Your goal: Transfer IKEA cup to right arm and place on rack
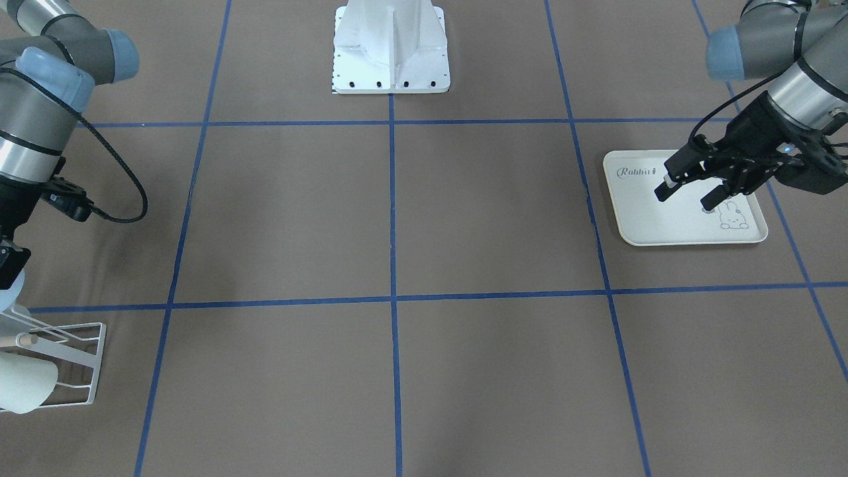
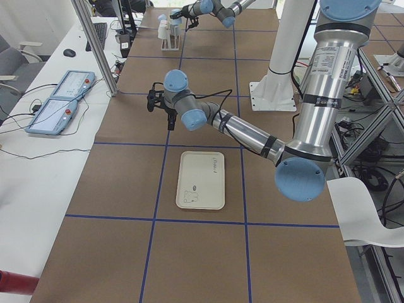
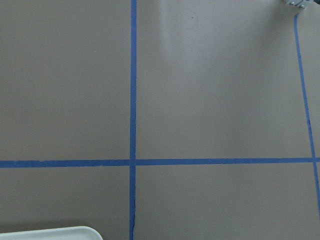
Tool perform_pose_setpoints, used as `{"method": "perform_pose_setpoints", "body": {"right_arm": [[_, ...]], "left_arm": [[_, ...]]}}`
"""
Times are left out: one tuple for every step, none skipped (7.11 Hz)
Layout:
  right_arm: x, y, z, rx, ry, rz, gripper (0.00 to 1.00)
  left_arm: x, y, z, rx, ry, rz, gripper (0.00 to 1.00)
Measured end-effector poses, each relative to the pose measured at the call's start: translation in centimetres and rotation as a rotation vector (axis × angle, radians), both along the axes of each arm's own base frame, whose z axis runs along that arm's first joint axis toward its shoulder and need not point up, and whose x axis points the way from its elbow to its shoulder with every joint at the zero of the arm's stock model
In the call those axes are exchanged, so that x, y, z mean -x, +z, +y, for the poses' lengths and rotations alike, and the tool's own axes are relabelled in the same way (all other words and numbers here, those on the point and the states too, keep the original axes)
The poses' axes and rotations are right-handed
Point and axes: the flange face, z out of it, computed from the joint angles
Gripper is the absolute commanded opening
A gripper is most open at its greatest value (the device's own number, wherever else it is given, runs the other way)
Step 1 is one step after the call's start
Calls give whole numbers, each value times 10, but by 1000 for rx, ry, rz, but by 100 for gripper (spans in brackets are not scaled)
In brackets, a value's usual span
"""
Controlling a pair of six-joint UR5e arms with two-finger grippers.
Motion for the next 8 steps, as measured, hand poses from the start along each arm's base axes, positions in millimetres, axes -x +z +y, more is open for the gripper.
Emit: {"method": "perform_pose_setpoints", "body": {"right_arm": [[5,4,0,0,-1,9,53],[9,8,-1,2,-2,11,53],[13,10,-2,3,0,9,53],[17,14,-3,7,1,7,54],[21,18,-4,10,2,7,58],[24,20,-4,14,1,8,75],[27,23,-4,18,-2,11,100],[31,25,-5,21,-8,14,100]], "left_arm": [[0,-1,0,-1,0,0,100],[0,-1,0,-2,-1,0,100],[0,-1,0,-3,-2,0,100],[0,-1,0,-4,-2,-1,100],[0,-1,0,-4,-3,-1,100],[-1,-1,0,-4,-2,-1,100],[-1,-1,0,-4,-2,-1,100],[-1,-1,0,-4,-1,-2,100]]}}
